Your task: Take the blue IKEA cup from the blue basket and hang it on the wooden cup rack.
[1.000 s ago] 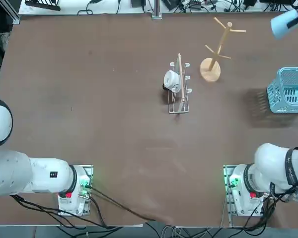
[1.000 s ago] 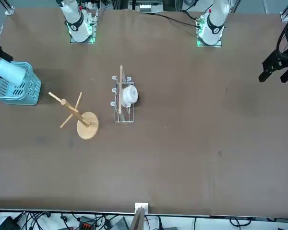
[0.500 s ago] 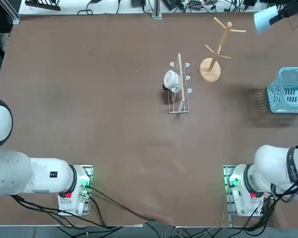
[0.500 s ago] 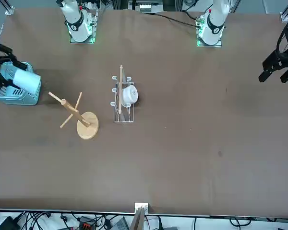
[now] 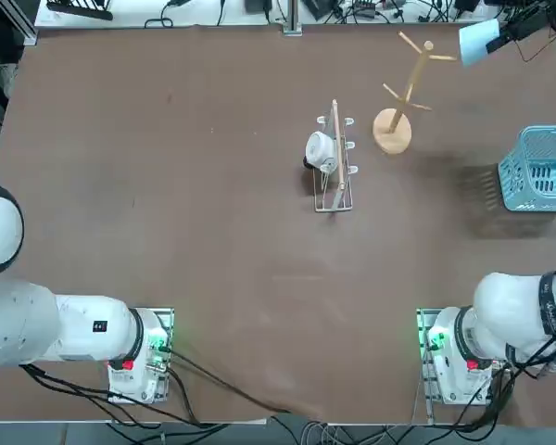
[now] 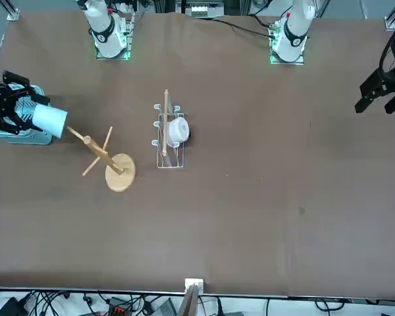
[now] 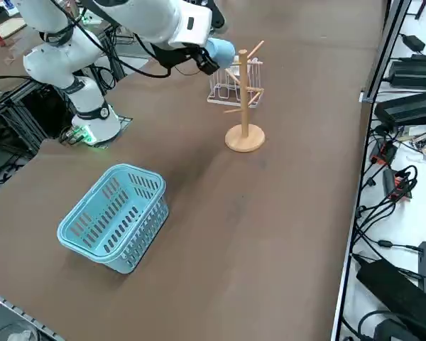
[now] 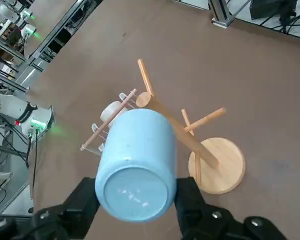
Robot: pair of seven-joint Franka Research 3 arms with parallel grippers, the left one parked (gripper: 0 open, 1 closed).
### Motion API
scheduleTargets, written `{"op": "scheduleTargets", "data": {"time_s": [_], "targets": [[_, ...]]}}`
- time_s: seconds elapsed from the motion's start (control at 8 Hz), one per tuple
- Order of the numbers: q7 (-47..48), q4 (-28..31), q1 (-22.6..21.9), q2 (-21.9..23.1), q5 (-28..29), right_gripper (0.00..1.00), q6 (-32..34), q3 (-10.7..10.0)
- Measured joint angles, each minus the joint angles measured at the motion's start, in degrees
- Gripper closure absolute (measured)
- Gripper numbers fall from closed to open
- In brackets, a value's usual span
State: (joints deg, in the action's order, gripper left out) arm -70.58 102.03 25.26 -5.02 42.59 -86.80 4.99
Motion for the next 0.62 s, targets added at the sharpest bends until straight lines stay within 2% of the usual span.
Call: {"op": "scheduleTargets", "data": {"time_s": [0.25,0.62], "targets": [[-0.36,-0.01,-0.33,-0.77,0.18,0.16,-0.13,0.00],[-2.52,-0.06,-1.16,-4.24,1.60,0.16,-1.85,-0.03]]}}
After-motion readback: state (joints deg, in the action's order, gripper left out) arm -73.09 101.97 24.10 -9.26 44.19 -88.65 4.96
